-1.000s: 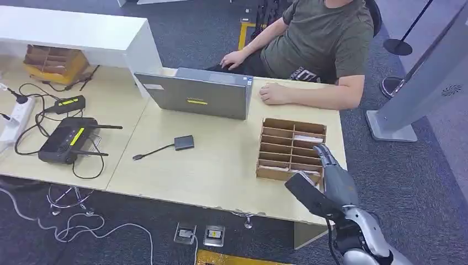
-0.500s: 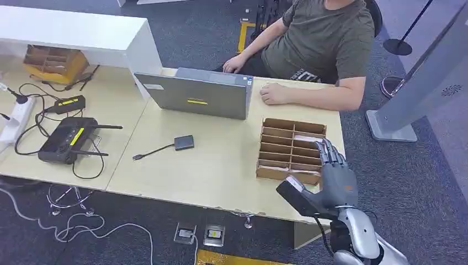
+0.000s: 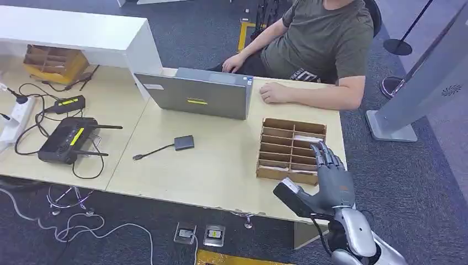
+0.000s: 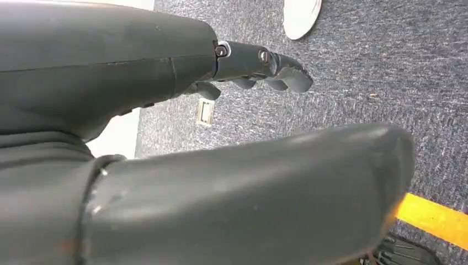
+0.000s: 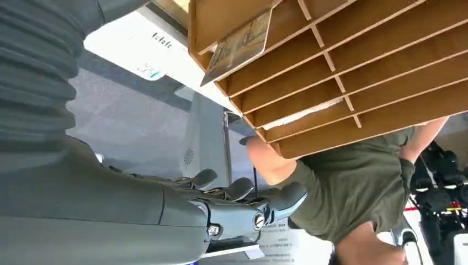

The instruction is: Pass the card to the sensor for recognition and then transmit it.

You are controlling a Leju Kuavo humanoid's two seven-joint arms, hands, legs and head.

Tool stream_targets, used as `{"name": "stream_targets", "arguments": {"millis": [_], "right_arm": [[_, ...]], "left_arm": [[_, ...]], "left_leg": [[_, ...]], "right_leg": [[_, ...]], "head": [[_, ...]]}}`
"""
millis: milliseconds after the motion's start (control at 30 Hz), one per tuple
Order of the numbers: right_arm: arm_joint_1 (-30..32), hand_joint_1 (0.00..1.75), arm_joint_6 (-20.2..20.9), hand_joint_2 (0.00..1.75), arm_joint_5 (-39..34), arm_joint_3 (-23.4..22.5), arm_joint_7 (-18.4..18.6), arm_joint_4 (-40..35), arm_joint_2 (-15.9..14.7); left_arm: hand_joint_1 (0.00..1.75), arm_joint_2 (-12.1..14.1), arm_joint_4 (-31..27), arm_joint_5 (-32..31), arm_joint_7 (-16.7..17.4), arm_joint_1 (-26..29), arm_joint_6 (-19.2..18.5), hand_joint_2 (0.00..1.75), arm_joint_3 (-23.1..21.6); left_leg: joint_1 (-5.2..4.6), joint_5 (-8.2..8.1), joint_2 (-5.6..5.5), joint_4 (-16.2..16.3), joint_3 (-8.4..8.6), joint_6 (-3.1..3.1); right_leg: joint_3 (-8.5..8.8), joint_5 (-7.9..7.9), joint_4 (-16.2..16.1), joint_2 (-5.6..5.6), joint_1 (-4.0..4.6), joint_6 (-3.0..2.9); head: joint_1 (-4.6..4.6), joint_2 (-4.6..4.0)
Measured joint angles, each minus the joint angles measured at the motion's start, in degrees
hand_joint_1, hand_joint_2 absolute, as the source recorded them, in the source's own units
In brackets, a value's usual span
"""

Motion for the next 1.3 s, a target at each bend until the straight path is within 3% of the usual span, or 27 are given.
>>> {"name": "stream_targets", "arguments": {"millis": [667, 967, 1300], "right_arm": [[0.0, 0.0, -0.9, 1.75, 0.7, 0.0, 0.0, 3.8, 1.0], [0.1, 0.0, -0.6, 1.75, 5.4, 0.0, 1.1, 5.0, 1.4], [0.1, 0.0, -0.9, 1.75, 4.9, 0.0, -0.4, 7.3, 2.4]], "left_arm": [[0.0, 0.0, 0.0, -0.1, 0.0, 0.0, 0.0, 0.0, 0.0], [0.0, 0.0, 0.0, -0.2, 0.0, 0.0, 0.0, 0.0, 0.0], [0.0, -0.1, 0.0, -0.2, 0.0, 0.0, 0.0, 0.0, 0.0]], "left_leg": [[0.0, 0.0, 0.0, 0.0, 0.0, 0.0], [0.0, 0.0, 0.0, 0.0, 0.01, 0.0], [0.0, 0.0, 0.0, 0.0, 0.0, 0.0]], "right_leg": [[0.0, 0.0, 0.0, 0.0, 0.0, 0.0], [0.0, 0.0, 0.0, 0.01, 0.0, 0.0], [0.0, 0.0, 0.0, 0.0, 0.0, 0.0]], "head": [[0.02, 0.0], [0.0, 0.0], [0.0, 0.0]]}}
